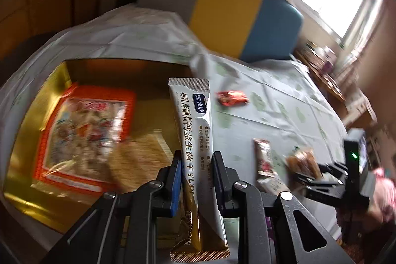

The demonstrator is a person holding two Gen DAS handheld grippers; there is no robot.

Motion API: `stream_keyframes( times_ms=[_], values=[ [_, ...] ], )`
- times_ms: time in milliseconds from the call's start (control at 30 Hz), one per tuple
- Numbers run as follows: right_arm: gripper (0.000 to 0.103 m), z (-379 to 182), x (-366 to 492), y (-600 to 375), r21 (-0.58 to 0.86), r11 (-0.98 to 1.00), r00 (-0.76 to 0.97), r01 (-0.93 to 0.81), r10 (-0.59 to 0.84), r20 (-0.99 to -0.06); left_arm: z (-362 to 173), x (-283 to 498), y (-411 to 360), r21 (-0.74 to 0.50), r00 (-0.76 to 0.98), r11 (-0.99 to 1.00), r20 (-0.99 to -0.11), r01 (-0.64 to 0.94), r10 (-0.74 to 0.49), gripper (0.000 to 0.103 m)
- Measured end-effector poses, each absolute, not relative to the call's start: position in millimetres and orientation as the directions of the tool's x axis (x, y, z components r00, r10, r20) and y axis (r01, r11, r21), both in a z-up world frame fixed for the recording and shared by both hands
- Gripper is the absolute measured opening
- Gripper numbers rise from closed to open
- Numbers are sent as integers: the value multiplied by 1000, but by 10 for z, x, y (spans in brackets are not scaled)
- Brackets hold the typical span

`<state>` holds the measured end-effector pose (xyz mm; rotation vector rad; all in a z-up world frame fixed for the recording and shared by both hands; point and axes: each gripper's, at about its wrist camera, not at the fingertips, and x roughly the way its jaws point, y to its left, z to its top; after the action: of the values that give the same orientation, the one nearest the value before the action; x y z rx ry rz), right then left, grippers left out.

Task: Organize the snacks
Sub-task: 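Carry the stick pack into the gold tray and release with left while right holds bread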

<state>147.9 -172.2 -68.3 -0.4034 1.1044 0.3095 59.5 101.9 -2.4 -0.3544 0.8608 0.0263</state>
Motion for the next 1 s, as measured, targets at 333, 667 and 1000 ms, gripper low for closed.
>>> stream_keyframes(
  times_ms=[333,667,1000],
  values=[
    [57,-684,1460,-1706,-175,882,423,-437,30,-906,-70,790,1445,-350,644,897,-758,-269,-103,23],
    [57,-691,1455,-1702,-185,881,428,-435,21,-904,-267,1343,1369,-321,595,907,-797,-272,-104,26],
    [57,-697,1447,-1692,-194,879,432,-435,15,-902,-327,1171,1320,-258,580,921,-813,-292,-44,32]
  ],
)
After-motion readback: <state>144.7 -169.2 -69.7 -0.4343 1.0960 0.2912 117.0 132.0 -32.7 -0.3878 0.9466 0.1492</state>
